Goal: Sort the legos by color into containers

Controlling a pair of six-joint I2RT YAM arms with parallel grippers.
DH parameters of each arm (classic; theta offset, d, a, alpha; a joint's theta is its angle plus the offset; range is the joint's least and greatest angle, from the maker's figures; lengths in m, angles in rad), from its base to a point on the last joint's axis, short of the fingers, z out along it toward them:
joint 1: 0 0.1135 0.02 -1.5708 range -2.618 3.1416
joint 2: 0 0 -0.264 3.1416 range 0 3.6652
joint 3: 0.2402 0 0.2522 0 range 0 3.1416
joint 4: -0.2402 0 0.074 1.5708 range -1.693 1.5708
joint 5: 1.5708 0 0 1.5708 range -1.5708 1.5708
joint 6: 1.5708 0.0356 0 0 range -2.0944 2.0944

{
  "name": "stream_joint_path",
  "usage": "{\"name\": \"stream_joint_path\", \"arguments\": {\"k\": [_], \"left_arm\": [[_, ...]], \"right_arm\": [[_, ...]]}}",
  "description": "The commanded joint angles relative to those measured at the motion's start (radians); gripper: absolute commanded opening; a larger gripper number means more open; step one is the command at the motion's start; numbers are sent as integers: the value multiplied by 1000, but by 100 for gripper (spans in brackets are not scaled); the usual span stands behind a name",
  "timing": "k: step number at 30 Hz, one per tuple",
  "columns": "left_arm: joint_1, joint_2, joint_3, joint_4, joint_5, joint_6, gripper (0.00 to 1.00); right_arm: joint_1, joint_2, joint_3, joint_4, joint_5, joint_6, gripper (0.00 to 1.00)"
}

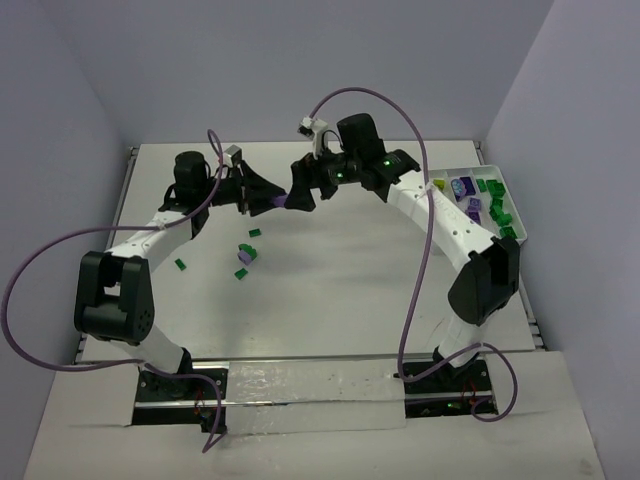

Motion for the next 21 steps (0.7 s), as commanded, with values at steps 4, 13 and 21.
{"name": "stream_joint_path", "arguments": {"k": [4,13,21], "left_arm": [[2,-8,10,141,44,-109,5],[4,4,9,180,52,-147,9],[22,7,11,246,60,-187,37]], "right_arm": [[49,69,133,32,64,8,93],[71,152,242,-8,79,3,66],[75,133,199,-19,114,-28,0]]}}
